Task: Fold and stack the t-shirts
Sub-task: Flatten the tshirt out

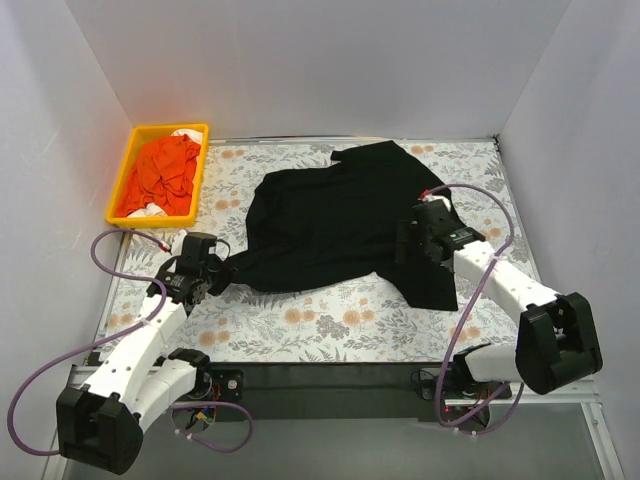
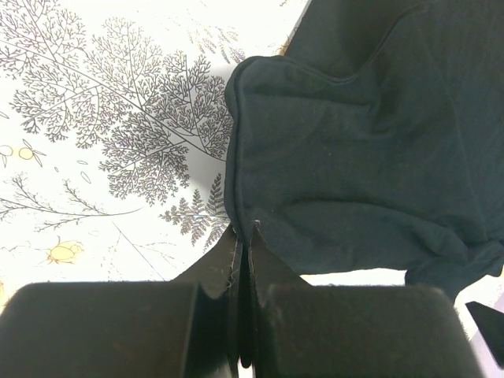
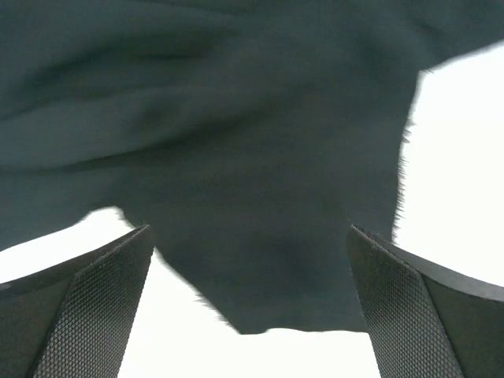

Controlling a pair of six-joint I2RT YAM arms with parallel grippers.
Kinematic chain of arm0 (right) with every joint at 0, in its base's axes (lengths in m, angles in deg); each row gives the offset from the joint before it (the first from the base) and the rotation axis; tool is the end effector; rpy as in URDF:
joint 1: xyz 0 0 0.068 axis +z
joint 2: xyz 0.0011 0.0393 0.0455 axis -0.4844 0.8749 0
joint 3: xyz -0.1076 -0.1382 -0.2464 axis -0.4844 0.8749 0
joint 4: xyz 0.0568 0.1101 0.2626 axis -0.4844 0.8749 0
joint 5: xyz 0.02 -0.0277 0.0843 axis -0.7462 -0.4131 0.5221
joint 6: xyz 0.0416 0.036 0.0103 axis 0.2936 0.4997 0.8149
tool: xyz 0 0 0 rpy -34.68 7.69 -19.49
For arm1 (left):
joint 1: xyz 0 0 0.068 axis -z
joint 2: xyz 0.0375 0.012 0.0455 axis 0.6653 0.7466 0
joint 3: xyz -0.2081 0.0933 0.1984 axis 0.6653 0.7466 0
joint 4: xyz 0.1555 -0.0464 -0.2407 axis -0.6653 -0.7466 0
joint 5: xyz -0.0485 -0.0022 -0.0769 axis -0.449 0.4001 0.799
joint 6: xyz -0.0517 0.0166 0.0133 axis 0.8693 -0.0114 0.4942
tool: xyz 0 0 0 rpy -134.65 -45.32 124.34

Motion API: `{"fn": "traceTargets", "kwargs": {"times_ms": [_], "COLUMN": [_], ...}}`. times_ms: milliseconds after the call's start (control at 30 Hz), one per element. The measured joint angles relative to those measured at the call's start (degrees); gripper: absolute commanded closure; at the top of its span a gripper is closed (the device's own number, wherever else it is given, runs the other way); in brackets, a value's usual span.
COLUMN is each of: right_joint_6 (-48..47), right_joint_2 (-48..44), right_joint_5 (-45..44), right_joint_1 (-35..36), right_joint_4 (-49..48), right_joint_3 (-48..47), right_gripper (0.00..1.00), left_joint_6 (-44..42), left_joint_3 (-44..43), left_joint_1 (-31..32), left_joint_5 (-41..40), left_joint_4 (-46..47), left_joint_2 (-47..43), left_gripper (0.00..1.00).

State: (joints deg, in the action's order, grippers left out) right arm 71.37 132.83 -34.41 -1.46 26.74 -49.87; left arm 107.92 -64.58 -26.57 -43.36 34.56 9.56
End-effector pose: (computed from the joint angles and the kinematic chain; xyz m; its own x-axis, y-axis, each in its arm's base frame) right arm 0.2639 0.1244 0.2427 -0.7439 -0.0113 -0.6682 -0.0174 0.9998 0.0024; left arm 0.1819 -0.0432 0.2376 -0.0898 -0.9943 -0.0575 -0.7892 0.1062 -0.6049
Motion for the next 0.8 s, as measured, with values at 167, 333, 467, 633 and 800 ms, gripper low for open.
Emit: {"fn": "traceTargets", "kwargs": {"times_ms": [167,333,467,633,800], "right_joint_6": [0.59,0.52,0.44,0.39,0.39], "right_joint_2": [-0.70,1.49,3.82,5.46,4.55], "right_joint_5": [0.37,1.64,2.45,2.49,3.17], "right_joint_1": [-13.40,-20.33,-22.27,-22.82,-22.95], "right_joint_4": [3.74,4.48,3.41,1.07,-0.96], "right_joint_3": [3.76,5.38,5.40,7.54,9.01], "right_gripper": [0.32,0.46,0.47,0.47,0.59], "left_joint_6": [-1.42,-2.71,-3.69,-4.61,-5.22], "left_joint_3": [0.00,0.02,0.02,0.02,0.02], "left_joint_1": [0.00,0.00,0.00,0.00,0.00], "left_joint_5": [0.00,0.07,0.20,0.31,0.35], "left_joint_4": [-0.11,-0.13,-0.15,-0.26,-0.46], "left_joint_2": [-0.87,-1.60,-1.90,-1.92,-1.92], "left_gripper": [1.00,1.00,1.00,1.00,1.00]}}
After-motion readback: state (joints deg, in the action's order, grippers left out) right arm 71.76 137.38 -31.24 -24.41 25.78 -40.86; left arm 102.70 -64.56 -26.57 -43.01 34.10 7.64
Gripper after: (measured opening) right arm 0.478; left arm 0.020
